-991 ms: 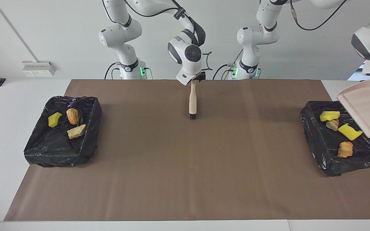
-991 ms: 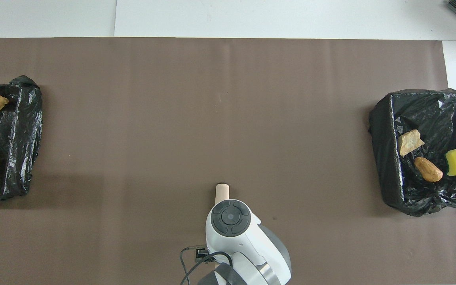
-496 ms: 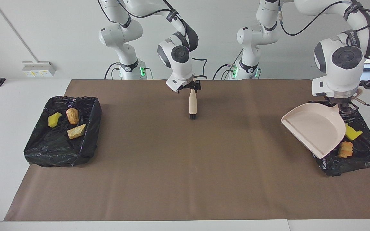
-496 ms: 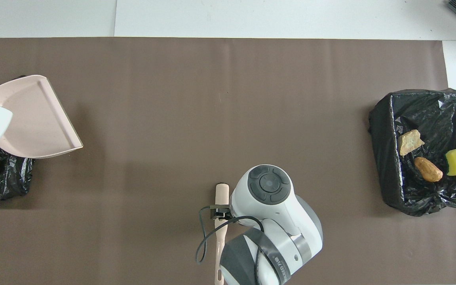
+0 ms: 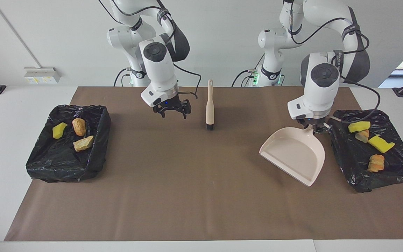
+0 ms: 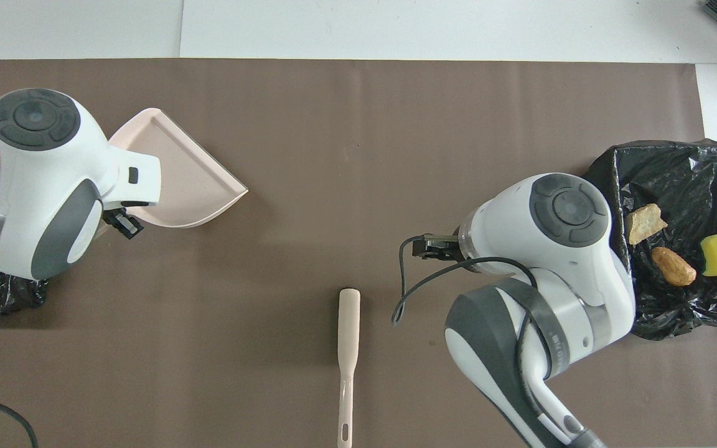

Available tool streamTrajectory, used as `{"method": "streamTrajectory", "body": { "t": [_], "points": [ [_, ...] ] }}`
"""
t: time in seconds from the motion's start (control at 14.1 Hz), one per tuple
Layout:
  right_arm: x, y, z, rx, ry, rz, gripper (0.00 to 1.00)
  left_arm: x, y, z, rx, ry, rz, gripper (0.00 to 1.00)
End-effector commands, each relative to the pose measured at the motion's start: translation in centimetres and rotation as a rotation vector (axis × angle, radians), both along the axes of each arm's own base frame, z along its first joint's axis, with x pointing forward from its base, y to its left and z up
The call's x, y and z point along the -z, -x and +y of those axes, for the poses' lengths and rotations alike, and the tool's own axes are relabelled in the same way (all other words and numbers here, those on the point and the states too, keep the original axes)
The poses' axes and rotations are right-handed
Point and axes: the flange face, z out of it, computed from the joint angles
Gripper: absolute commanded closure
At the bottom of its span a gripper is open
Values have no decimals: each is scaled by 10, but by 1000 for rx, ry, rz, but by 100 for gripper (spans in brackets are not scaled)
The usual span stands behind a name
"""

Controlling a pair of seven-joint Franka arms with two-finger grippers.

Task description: Sweep and dump trash in bin

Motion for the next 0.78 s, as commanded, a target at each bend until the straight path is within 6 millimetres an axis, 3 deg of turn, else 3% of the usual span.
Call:
{"method": "streamTrajectory", "body": {
  "t": [0.0, 0.14, 0.28, 0.42, 0.5, 0.64, 0.71],
  "points": [
    [-31, -18, -36, 32, 17, -12, 0, 5, -3, -56, -136, 78, -37, 100],
    [-65, -25, -52, 44, 19, -13, 0, 17, 3, -95, -256, 107, -44, 100],
    [-102, -27, -70, 37, 23, -25, 0, 23, 4, -147, -369, 153, -57, 100],
    [-126, -22, -94, 3, 49, -23, 0, 24, 7, -190, -459, 182, -59, 100],
    [-139, -18, -111, -7, 69, -24, 0, 29, 16, -217, -461, 172, -74, 100],
    [-164, -8, -144, -20, 100, -28, 0, 34, 11, -248, -534, 186, -83, 100],
    [-181, -1, -166, -14, 104, -33, 0, 38, 13, -276, -576, 200, -75, 100]
  ]
}}
